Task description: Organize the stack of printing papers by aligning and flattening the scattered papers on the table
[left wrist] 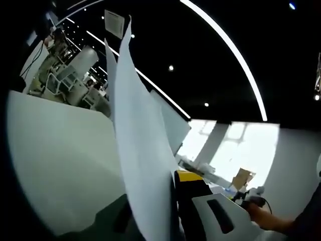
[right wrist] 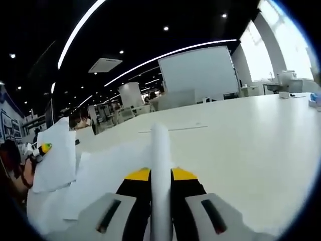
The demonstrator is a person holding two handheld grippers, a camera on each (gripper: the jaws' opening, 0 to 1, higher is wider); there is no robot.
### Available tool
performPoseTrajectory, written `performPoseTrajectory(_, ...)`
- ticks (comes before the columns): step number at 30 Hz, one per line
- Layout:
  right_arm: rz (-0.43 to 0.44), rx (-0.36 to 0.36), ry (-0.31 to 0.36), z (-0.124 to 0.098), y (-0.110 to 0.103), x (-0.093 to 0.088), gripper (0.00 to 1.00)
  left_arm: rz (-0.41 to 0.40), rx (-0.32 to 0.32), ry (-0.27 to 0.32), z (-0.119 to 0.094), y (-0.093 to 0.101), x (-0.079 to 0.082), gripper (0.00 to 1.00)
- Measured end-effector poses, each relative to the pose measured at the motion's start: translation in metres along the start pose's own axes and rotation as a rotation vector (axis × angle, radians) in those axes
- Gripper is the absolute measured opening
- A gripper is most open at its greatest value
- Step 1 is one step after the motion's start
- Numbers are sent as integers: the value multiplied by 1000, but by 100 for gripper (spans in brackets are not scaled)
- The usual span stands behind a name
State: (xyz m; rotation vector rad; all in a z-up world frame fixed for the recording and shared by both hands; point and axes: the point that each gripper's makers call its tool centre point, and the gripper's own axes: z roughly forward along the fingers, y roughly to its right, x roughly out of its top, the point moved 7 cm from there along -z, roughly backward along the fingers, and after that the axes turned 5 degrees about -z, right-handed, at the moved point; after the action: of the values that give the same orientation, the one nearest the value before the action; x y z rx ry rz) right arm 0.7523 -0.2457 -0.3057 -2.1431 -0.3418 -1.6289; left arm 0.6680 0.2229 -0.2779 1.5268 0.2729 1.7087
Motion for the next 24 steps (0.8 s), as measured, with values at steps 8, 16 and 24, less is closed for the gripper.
performPoseTrajectory(8,6,-9,1,0,1,0,9,-2,-1,1,0,0,0,9)
performPoseTrajectory(16,1,-14,-2,0,1,-1,9,0,0,0,0,0,0,9)
performPoseTrajectory(24,3,-16,-2,0,2,-1,9,4,1,-2,0,-1,0,9)
